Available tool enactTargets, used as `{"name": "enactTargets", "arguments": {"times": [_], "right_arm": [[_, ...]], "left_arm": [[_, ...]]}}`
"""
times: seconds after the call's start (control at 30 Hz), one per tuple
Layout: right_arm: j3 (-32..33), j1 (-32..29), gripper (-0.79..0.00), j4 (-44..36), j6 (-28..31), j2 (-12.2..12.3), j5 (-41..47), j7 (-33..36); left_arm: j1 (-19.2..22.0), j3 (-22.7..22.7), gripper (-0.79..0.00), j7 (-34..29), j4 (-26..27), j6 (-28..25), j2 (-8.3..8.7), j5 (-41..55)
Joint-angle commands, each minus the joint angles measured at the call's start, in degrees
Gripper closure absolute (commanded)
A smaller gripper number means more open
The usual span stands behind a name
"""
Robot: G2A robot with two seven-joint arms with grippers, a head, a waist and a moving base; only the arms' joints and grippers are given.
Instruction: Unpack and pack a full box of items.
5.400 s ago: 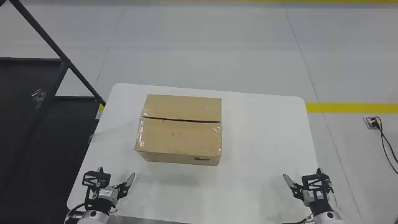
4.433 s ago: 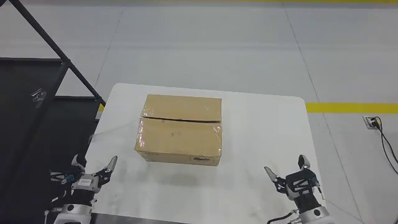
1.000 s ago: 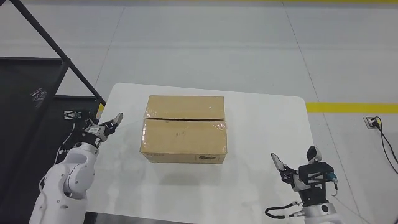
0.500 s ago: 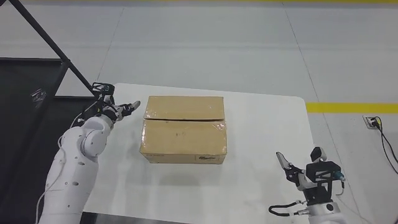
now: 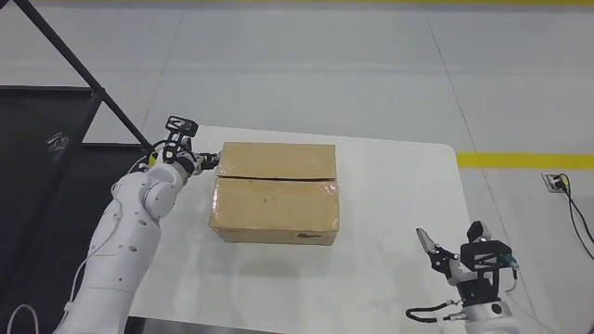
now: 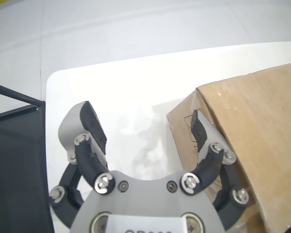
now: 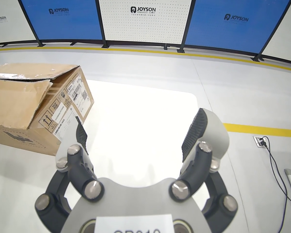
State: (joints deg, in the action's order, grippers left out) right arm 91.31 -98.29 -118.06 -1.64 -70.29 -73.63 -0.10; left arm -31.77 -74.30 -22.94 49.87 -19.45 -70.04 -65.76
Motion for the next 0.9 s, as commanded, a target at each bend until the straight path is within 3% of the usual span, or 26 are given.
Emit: {"name": "enactTargets", "arguments": {"times": [0.0, 0.53, 0.73, 0.87], "right_arm": [[-0.1, 0.3, -0.785, 0.2, 0.3, 0.0, -0.2, 0.3], [0.2, 2.6, -0.785, 2.3, 2.8, -0.2, 1.2, 1.2], [0.3, 3.3, -0.785, 2.3, 4.0, -0.1, 0.9, 3.4], [0.3, 3.3, -0.785, 2.3, 4.0, -0.1, 0.9, 3.4]], "left_arm": [[0.3, 0.6, -0.785, 0.0, -0.3, -0.5, -0.18, 0.5], [-0.1, 3.8, -0.785, 0.2, 2.3, -0.1, -0.86, 0.7], [-1.3, -1.8, -0.785, 2.8, 3.2, 2.9, 0.29, 4.4], [-6.4, -7.0, -0.785, 3.4, 6.6, 0.4, 2.21, 3.6]]}}
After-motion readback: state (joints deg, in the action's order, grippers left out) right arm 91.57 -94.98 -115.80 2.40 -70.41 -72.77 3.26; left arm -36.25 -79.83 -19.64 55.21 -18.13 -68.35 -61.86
